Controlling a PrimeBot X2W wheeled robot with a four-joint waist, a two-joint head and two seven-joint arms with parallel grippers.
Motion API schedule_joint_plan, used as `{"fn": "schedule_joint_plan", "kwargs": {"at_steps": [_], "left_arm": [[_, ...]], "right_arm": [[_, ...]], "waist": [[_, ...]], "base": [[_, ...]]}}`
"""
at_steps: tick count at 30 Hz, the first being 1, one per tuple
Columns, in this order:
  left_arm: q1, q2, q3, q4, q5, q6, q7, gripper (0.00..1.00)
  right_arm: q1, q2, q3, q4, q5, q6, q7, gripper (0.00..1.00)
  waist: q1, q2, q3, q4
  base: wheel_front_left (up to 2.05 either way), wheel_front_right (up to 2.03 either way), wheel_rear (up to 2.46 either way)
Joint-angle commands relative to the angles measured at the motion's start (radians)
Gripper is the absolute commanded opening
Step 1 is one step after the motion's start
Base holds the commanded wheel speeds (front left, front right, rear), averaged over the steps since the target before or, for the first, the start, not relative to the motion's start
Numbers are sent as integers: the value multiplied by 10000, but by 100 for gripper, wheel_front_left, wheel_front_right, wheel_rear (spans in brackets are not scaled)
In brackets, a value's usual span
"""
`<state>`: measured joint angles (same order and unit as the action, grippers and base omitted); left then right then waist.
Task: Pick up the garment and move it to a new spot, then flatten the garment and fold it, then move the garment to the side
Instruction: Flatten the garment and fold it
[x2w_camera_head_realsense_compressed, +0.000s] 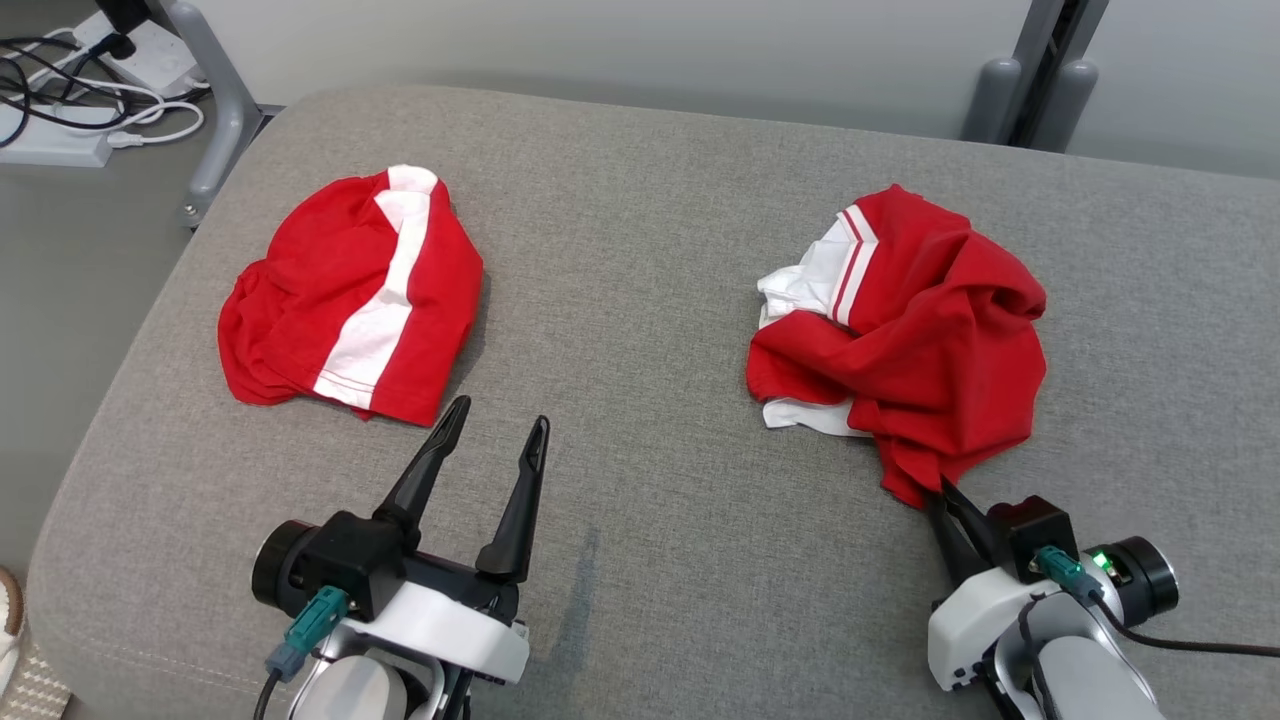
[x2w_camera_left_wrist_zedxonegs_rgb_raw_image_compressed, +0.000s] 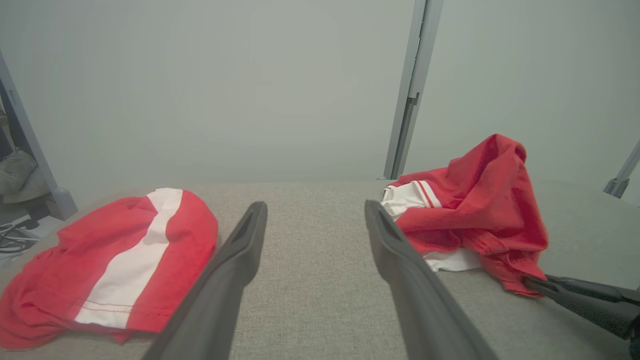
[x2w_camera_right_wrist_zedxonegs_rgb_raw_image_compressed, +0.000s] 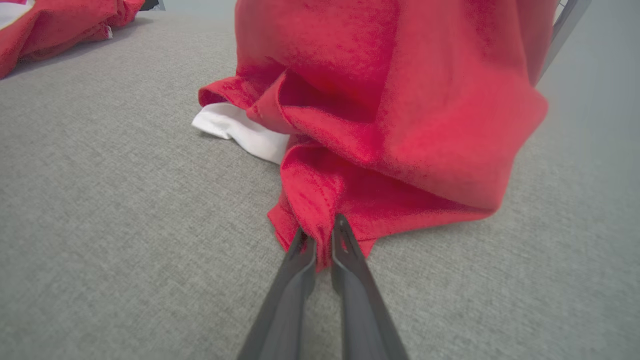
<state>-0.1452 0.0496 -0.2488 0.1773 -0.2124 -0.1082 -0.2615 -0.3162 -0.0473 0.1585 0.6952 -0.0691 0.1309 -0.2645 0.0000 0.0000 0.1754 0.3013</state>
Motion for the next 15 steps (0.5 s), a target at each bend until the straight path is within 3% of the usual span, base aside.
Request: {"fn": "schedule_joint_plan", "kwargs": {"at_steps": [1, 8, 15], "left_arm": [[-46, 22, 49, -3, -17, 35, -43, 100], [93, 26, 200, 15, -39, 94, -43, 100], [187, 23, 239, -42, -155, 102, -43, 100]], "right_arm": [[-128, -66, -52, -28, 45, -5, -10, 0], [44, -131, -603, -780, -264, -5, -12, 0], [674, -709, -2110, -2868, -818, -5, 80, 0]], "waist": [[0, 0, -8, -50], [0, 0, -281, -710], [0, 0, -689, -1716]], "base": [[0, 0, 0], [0, 0, 0], [0, 0, 0]]}}
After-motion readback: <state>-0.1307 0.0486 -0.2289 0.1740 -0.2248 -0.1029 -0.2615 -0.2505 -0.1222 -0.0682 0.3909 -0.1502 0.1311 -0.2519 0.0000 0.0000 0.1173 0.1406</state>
